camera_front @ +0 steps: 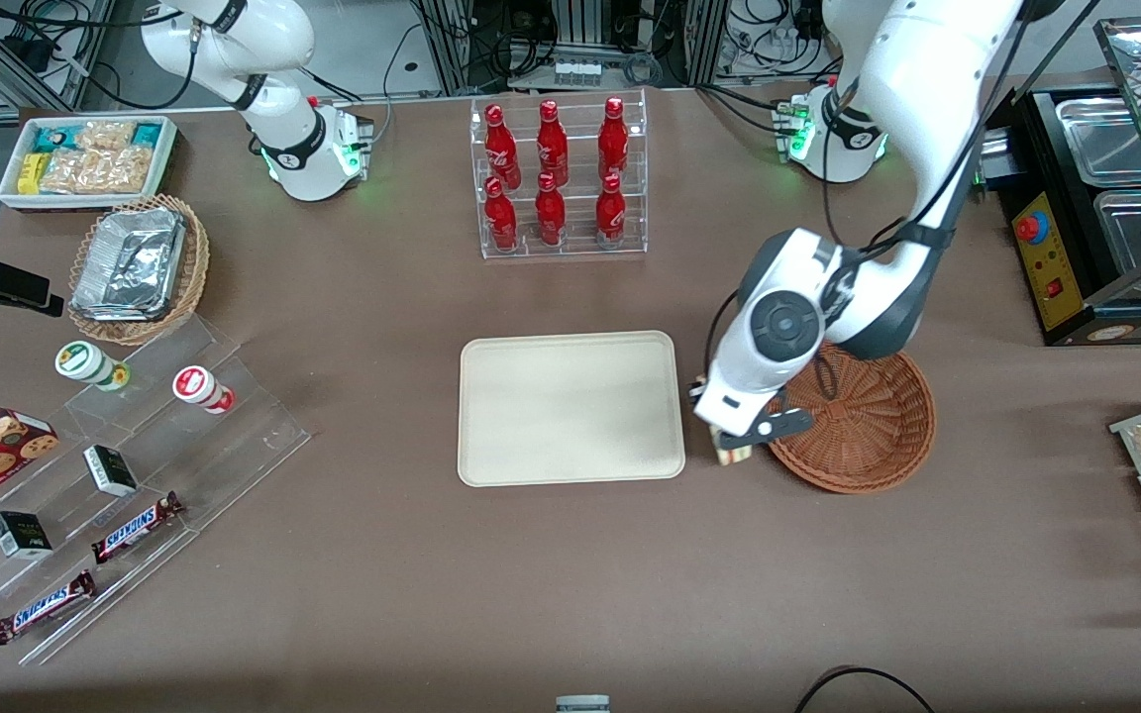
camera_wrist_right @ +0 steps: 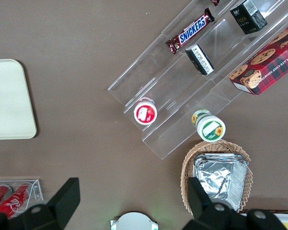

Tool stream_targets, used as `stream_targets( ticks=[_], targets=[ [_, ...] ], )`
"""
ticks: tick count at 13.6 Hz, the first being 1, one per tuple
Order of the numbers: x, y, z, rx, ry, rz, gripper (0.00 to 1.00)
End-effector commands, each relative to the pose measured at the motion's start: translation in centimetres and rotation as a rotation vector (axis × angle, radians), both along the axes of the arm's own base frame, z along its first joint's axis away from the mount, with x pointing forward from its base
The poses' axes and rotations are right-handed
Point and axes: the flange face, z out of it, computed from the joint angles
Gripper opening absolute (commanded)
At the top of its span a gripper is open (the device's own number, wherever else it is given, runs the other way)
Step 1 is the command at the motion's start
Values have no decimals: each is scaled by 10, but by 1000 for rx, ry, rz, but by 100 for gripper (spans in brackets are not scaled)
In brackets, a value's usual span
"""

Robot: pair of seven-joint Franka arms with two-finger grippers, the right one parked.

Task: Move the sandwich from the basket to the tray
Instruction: 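Lift the sandwich and carry it with the left gripper to the tray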

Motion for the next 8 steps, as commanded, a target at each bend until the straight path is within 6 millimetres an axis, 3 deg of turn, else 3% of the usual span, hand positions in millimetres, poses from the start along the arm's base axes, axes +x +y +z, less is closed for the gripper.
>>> stream_targets(
  ticks=[1,4,8],
  targets=[
    [1,-57,-13,-19,11,-66,0],
    [-15,-107,-25,-46,21,-65,0],
    [-33,-146,-30,-84,42,-54,0]
  ],
)
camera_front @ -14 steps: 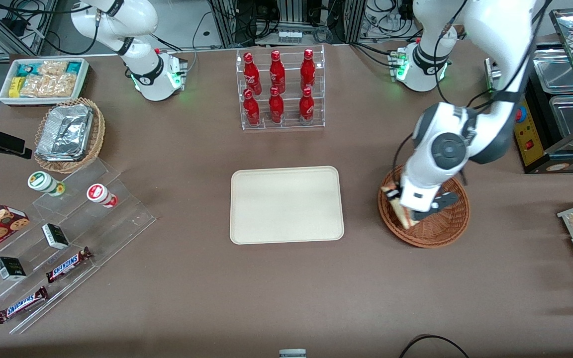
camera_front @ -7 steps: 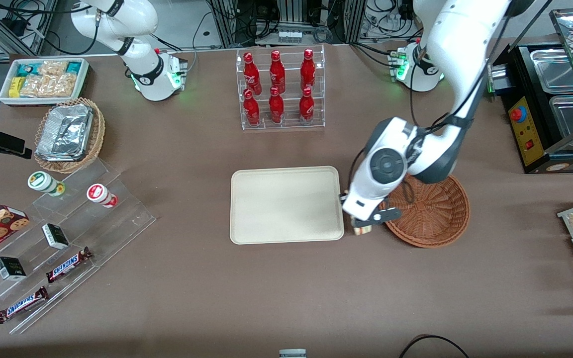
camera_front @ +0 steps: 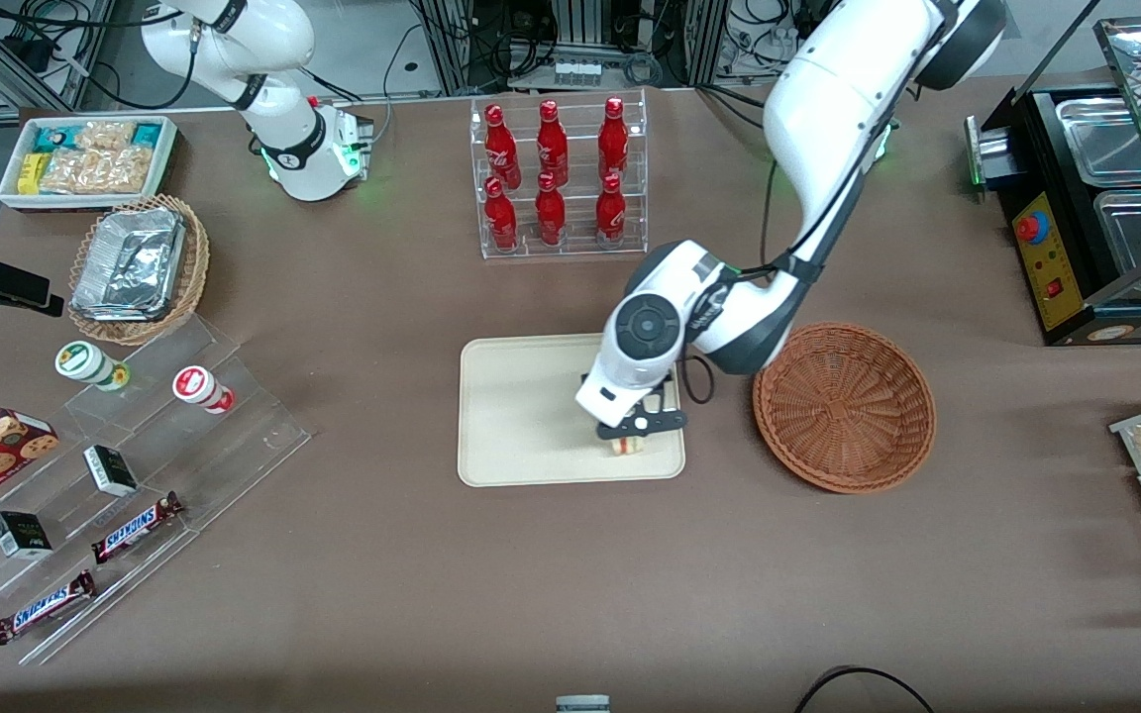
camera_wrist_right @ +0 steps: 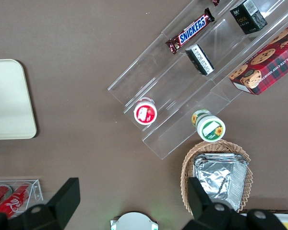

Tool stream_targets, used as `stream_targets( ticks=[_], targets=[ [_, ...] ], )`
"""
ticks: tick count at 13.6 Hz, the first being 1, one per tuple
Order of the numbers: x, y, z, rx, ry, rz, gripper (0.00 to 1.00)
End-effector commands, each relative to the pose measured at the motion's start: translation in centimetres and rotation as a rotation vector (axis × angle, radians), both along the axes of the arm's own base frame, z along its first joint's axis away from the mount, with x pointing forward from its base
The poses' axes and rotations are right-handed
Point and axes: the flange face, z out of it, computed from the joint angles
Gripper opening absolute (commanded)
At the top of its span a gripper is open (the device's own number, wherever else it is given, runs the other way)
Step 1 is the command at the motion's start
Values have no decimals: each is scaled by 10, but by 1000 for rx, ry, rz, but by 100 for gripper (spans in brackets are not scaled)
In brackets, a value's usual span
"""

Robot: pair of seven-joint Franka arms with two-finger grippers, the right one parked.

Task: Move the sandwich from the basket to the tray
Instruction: 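Lift the sandwich and carry it with the left gripper to the tray, then lower the sandwich onto the tray and open the left gripper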

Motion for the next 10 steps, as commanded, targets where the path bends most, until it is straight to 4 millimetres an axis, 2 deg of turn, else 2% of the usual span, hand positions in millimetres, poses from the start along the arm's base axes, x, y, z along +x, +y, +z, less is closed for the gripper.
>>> stream_targets(
  ticks=[1,5,10],
  targets=[
    [-1,-21,1,-16,14,13,0],
    [-17,-54,-7,-27,4,28,0],
    [-19,-62,-16,-28,-16,42,0]
  ],
)
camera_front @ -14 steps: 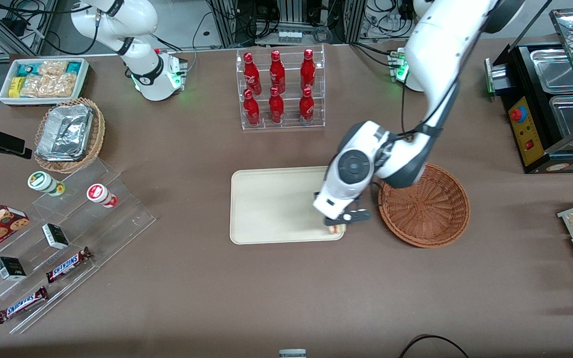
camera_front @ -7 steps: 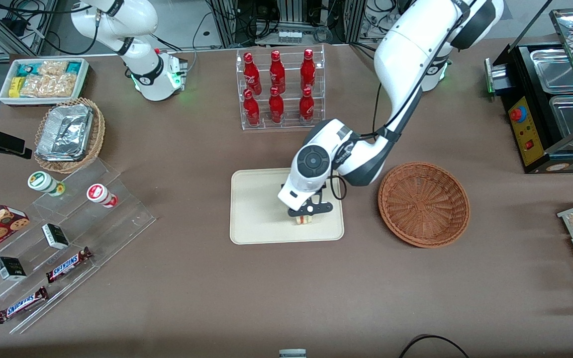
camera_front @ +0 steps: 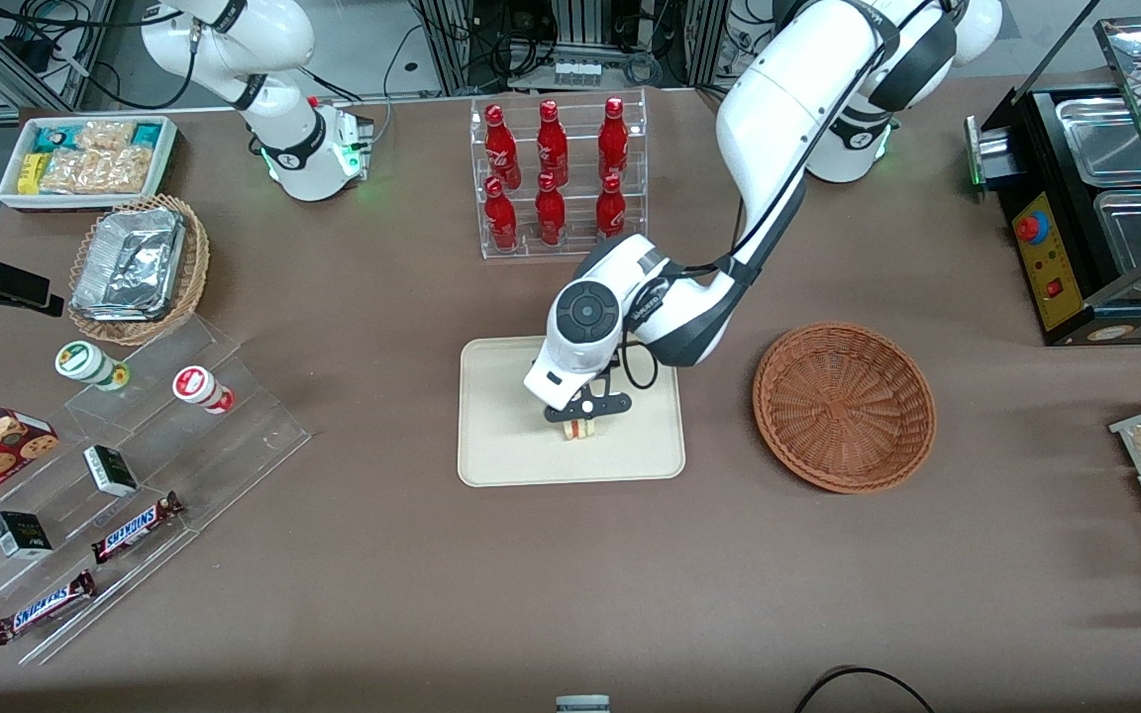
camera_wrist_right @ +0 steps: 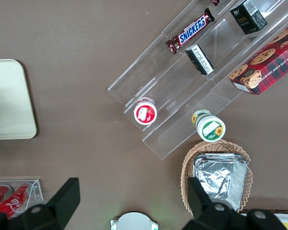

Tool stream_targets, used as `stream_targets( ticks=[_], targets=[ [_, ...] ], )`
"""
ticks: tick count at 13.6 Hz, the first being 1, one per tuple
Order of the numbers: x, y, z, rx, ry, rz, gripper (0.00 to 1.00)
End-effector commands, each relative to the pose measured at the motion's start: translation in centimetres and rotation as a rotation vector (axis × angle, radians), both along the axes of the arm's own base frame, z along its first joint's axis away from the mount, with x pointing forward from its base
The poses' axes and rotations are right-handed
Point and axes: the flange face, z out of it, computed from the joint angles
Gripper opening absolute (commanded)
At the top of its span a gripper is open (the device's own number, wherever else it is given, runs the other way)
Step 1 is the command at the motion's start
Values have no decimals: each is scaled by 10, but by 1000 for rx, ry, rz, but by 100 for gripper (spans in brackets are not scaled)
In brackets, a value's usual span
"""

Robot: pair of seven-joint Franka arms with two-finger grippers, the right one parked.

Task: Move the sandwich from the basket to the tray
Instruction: 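Lower the sandwich onto the tray and open the left gripper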

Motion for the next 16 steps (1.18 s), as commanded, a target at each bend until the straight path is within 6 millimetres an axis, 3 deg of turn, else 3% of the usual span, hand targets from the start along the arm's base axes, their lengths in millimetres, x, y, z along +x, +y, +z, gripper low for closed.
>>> stream_targets(
  ticks=[1,7,8,9,13,16],
  targets=[
    [6,-9,2,-3,-18,45,0],
    [8,-9,-11,-1,-21,79,0],
    [9,-8,-14,-1,-20,76,37],
    [10,-7,-15,-3,-18,68,99],
    [20,-6,29,-13,-29,75,100],
    [26,-5,85,-4,-34,68,100]
  ],
)
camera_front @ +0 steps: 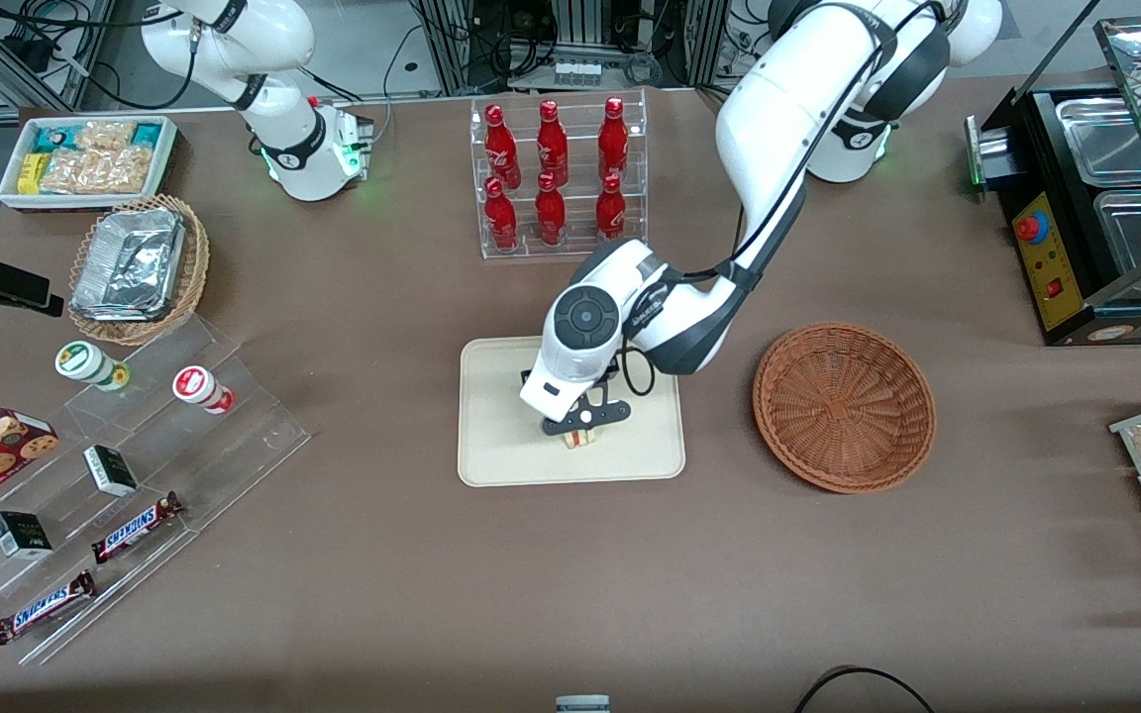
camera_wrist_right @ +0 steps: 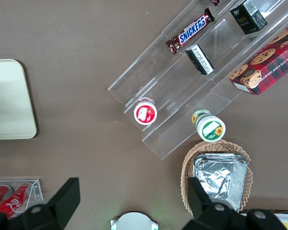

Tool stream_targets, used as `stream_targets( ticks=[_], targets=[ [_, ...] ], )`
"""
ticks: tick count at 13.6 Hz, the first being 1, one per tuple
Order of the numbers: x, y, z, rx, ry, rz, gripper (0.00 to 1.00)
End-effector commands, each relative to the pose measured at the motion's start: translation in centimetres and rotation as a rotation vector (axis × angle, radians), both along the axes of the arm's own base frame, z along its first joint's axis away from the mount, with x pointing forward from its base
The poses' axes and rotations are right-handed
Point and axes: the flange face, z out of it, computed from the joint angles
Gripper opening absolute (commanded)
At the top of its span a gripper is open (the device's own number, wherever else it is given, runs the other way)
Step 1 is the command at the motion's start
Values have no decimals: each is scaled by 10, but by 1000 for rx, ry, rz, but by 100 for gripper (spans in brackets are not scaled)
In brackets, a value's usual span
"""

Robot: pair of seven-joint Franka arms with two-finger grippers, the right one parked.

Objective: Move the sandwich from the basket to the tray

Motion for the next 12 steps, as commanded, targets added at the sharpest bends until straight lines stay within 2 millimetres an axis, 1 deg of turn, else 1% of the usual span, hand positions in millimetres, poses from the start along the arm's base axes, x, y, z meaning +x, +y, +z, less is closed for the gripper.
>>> stream_targets(
  ticks=[1,2,4,5,6,8,9,10,12],
  targets=[
    [3,4,56,16,-16,1,100],
    [1,6,76,11,-30,-1,100],
    [0,14,108,26,-64,-37,100],
    [5,27,122,40,-76,-93,100],
    [23,58,134,47,-69,-110,100],
    [26,81,156,68,-56,-175,100],
    [40,107,158,80,-32,-160,100],
    [50,134,167,91,-13,-133,100],
    [60,183,176,100,6,-154,100]
  ],
)
